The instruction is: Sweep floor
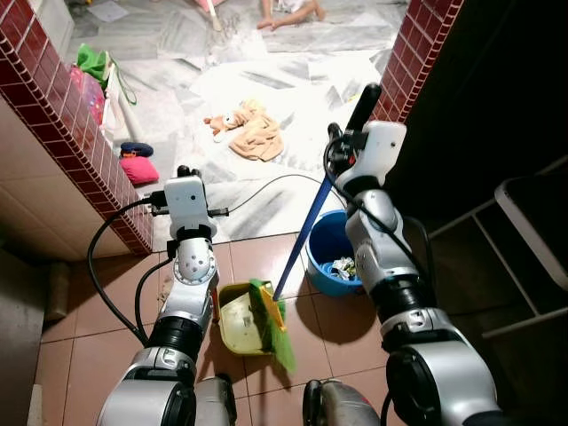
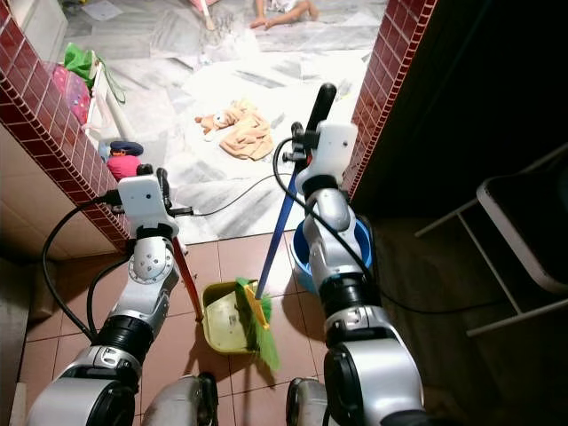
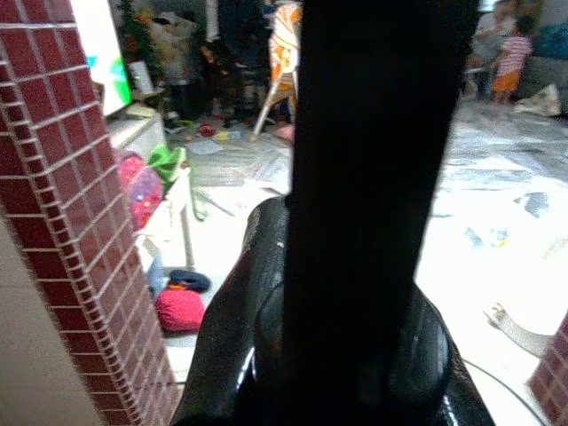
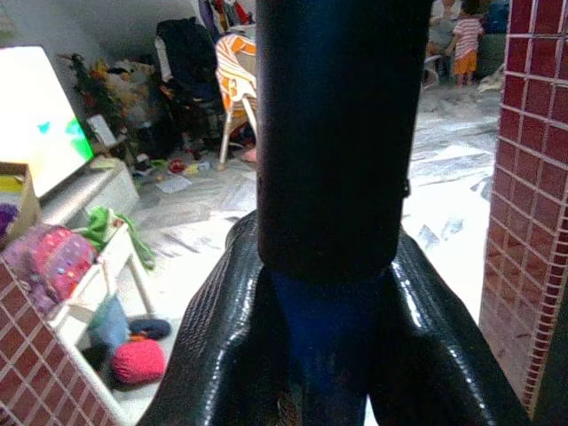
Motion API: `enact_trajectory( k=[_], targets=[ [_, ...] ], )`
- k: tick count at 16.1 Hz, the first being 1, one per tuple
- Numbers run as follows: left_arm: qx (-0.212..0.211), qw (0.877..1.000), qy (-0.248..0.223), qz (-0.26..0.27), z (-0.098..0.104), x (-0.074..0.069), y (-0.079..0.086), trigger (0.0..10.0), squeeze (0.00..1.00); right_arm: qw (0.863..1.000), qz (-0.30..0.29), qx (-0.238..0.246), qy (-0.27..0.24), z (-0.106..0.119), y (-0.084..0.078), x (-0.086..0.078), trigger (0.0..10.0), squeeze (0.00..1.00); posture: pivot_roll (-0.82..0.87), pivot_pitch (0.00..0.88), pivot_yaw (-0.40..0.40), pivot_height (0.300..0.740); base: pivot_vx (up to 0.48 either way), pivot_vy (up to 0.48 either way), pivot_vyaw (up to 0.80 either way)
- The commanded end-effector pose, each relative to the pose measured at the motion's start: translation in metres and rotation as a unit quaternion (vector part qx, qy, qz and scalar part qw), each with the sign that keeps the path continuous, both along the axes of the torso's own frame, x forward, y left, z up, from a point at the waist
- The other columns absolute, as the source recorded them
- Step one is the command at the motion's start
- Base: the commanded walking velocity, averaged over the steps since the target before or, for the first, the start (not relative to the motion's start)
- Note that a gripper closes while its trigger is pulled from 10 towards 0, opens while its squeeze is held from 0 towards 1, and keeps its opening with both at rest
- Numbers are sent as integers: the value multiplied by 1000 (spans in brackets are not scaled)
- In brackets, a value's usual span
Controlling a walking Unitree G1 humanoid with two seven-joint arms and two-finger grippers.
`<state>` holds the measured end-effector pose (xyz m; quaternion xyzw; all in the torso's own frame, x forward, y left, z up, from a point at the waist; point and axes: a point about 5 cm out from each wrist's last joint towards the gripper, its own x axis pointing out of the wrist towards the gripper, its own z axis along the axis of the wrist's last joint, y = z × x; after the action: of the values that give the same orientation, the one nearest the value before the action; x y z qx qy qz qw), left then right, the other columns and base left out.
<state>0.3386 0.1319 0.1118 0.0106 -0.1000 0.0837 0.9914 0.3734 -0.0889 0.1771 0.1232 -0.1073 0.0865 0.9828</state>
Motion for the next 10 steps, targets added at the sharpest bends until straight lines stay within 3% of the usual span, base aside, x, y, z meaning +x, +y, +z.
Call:
enact_trajectory(
  k=[1,4,8,10],
  targets=[
    [-17,999,-23,-22,13,5,-6,10000,0,999,15,51,2,10,7,4,10000,0,-85,114,-42,740,0,0,0],
    [-13,1000,-20,-7,13,7,-4,10000,0,993,54,102,-2,23,10,7,10000,0,-84,101,-44,740,0,0,0],
    [-27,999,-23,-10,14,9,-1,10000,0,992,74,-18,-102,53,0,4,10000,0,-85,94,-44,740,0,0,0],
    [-29,999,-24,-14,14,8,1,10000,0,987,37,-64,-139,65,-13,6,10000,0,-90,90,-41,740,0,0,0]
  ],
)
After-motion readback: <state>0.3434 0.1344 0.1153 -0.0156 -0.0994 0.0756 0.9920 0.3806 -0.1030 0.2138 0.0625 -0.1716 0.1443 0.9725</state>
